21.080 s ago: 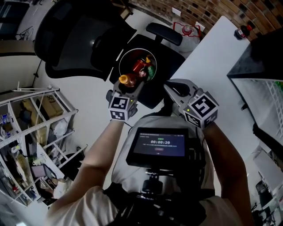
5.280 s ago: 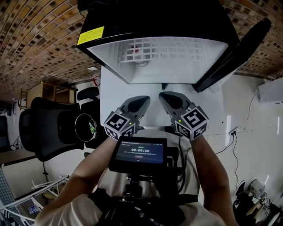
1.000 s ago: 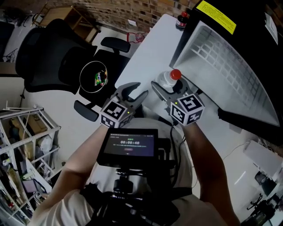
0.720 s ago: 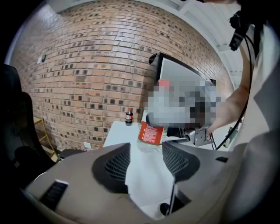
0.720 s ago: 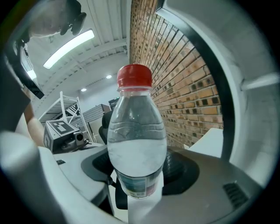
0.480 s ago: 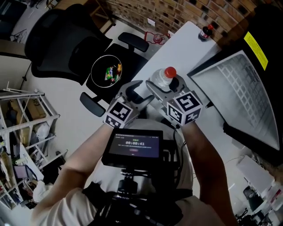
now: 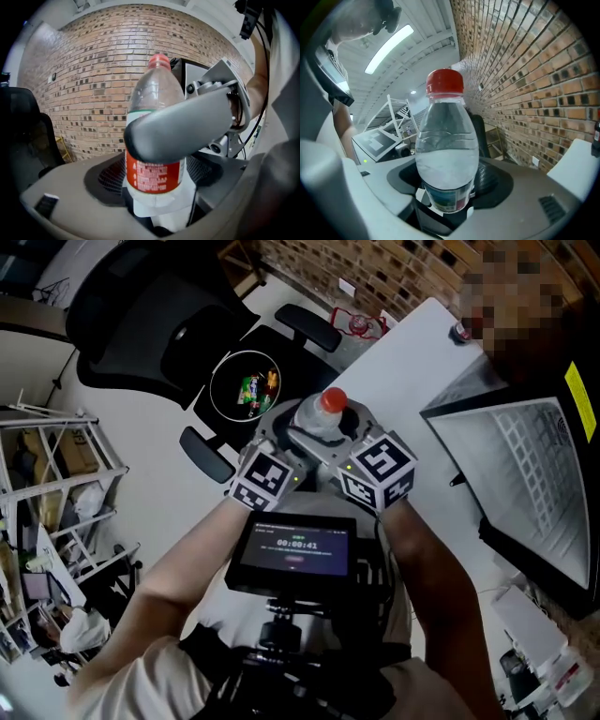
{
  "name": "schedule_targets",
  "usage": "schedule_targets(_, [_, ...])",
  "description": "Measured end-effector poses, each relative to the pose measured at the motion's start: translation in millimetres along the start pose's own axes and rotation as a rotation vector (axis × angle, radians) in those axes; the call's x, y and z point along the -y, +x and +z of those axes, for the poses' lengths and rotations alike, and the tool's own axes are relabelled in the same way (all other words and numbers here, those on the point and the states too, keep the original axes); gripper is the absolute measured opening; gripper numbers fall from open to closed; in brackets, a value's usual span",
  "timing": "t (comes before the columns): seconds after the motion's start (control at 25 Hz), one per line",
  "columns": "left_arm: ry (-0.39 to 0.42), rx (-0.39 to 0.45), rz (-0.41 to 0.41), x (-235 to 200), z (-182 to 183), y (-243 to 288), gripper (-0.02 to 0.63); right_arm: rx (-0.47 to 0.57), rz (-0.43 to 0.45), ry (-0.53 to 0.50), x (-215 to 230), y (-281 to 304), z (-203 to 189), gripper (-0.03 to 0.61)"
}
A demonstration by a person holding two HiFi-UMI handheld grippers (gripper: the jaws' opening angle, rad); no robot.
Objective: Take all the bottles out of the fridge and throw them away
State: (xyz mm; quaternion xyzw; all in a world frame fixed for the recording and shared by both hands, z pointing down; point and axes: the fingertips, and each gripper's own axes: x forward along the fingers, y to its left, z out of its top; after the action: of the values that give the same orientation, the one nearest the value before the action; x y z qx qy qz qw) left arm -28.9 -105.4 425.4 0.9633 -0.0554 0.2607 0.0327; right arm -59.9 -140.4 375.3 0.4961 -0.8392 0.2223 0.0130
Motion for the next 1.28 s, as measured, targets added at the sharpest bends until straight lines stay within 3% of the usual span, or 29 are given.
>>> schedule_targets(0.12, [0.002, 0.015, 0.012, -10.5, 1.3, -7.6, 0.409, -0.028, 0.039, -0.003, -13.3, 18.3, -3.0, 0.299])
schedule_targets(0.2, [0.017, 0.008, 0.033, -18.4, -0.2, -13.7, 0.328, -0.038, 0.05, 0.013, -17.2, 26.1, -5.1, 0.304])
schedule_targets(0.28, [0.036, 0.01, 0.042, -22.4, -0.9, -17.3, 0.318, -0.047, 0.055, 0.012, -19.2, 29.6, -4.4, 0.313])
schedule_targets(0.8, [0.058, 0.007, 0.062, -43.5, -13.4, -16.8, 0.304, -0.085, -0.001, 0.004, -12.2, 44.7, -3.9, 0.334])
schedule_targets(0.96, [0.019, -0.015, 0.068, -65.0, -36.0, -13.1, 0.304, -0.069, -0.028, 0.014, -3.2, 54.1, -2.7, 0.333])
schedule_targets(1.12, [-0.092, -0.07, 0.109, -97.8, -73.4, -17.4, 0.304, -0.066, -0.048, 0.039, 7.3, 51.6, -1.5, 0.333])
schedule_targets(1.28, [-0.142, -0.124, 0.147, -125.6, -104.5, -24.4, 0.304, -0.088, -0.047, 0.049, 11.3, 54.2, -10.3, 0.333])
